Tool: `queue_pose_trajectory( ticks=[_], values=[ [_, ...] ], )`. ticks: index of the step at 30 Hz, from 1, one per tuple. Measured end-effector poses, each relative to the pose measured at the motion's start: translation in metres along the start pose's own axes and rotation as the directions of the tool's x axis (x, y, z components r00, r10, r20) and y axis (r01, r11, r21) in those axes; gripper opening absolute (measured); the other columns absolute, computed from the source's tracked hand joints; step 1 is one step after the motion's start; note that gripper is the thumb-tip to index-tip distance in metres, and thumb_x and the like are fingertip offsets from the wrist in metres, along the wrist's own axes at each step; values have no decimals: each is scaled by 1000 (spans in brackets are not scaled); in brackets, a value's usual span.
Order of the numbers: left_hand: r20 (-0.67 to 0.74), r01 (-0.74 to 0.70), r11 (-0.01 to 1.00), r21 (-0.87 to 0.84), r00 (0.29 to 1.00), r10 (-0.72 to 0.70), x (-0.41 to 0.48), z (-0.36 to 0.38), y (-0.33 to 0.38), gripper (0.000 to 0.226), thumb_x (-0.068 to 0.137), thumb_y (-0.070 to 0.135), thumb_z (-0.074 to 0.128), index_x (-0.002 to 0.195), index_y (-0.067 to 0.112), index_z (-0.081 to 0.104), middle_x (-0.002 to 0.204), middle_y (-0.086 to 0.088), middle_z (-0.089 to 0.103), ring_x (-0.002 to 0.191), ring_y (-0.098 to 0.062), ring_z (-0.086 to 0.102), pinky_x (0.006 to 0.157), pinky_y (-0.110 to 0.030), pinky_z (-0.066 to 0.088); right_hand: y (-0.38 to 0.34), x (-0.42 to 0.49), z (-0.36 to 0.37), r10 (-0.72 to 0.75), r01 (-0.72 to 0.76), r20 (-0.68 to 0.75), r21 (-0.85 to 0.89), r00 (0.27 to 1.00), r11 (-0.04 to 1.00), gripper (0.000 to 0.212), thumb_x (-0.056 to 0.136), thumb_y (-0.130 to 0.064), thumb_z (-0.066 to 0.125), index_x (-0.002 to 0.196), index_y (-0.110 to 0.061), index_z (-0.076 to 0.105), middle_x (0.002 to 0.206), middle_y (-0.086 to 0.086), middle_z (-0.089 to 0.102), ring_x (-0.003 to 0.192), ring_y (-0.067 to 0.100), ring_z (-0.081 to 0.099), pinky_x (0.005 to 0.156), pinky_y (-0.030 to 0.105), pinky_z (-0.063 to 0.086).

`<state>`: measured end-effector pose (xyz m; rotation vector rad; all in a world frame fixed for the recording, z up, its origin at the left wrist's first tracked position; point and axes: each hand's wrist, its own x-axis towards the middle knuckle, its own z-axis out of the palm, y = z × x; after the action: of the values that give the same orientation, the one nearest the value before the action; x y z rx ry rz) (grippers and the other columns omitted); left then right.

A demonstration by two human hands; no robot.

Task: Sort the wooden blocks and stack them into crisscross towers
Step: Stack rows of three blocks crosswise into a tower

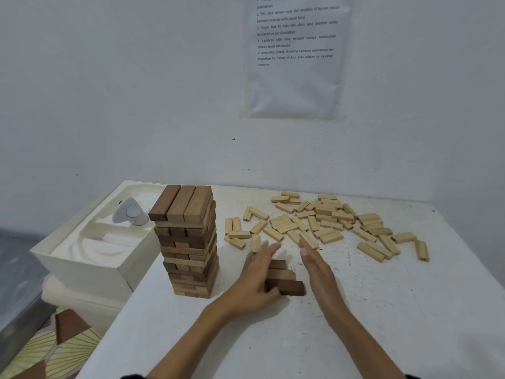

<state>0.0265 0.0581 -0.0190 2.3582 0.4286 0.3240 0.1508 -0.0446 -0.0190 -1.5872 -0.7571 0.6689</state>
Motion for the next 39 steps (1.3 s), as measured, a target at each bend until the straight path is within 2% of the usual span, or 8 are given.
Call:
queue_pose_trajectory(
  ticks=[5,13,17,20,27,32,35,39],
  values=[
    [-221,225,796,-561,887,-406,-1,20,6,50,101,30,40,145,32,16,154,11,15,143,-5,11,107,-18,14,0,-9,14,110,-114,39,130,993,985,56,92,-51,29,145,-33,26,147,-14,30,131,2,28,102,22,20],
    [-130,271,777,-568,903,-410,-1,21,17,61,96,47,29,150,28,8,156,11,11,142,-4,11,106,-17,14,-3,-11,27,96,-99,34,100,995,990,61,88,-54,28,144,-32,26,151,-11,27,134,2,25,112,25,18],
    [-192,318,861,-397,888,-417,-15,11,15,73,88,56,20,151,26,0,157,11,-1,143,-4,-3,114,-25,1,9,-8,9,-47,59,48,-283,998,957,92,67,-89,4,142,-36,5,151,-22,0,138,-5,-7,111,20,-4],
    [-109,407,913,14,908,-403,-31,17,7,84,83,66,2,148,17,-17,155,5,-24,140,-8,-25,112,-27,-15,24,-9,-6,-65,146,147,-652,987,744,110,48,-91,-23,141,-33,-14,149,-17,-25,133,-2,-30,109,25,-19],
    [-92,353,895,274,936,-341,-27,29,1,132,40,90,-31,146,11,-23,151,-2,-34,134,-8,-36,112,-34,-22,19,-17,-1,57,147,224,-789,973,596,135,32,-87,-35,148,-23,-11,154,-5,-24,140,11,-23,110,37,-19],
    [26,292,922,255,951,-309,-25,10,-7,138,41,100,-1,147,14,-19,155,-2,-25,139,-12,-28,112,-34,-16,6,-4,-26,87,184,349,-670,933,720,121,47,-100,21,148,-37,2,155,-14,0,140,7,-7,114,39,1],
    [12,266,934,240,961,-277,-23,4,-8,125,60,89,38,149,16,-9,157,2,-7,142,-12,-9,116,-33,-6,0,10,-37,47,241,406,-628,912,740,108,61,-66,71,146,-40,9,140,-20,12,131,1,4,113,39,14],
    [-70,191,971,146,981,-183,-17,6,-12,111,71,68,61,151,22,-1,156,4,17,142,-7,9,117,-34,-1,3,28,-39,20,284,439,-615,898,736,100,59,-50,82,141,-43,26,135,-20,17,121,-4,8,110,34,16]
  ],
)
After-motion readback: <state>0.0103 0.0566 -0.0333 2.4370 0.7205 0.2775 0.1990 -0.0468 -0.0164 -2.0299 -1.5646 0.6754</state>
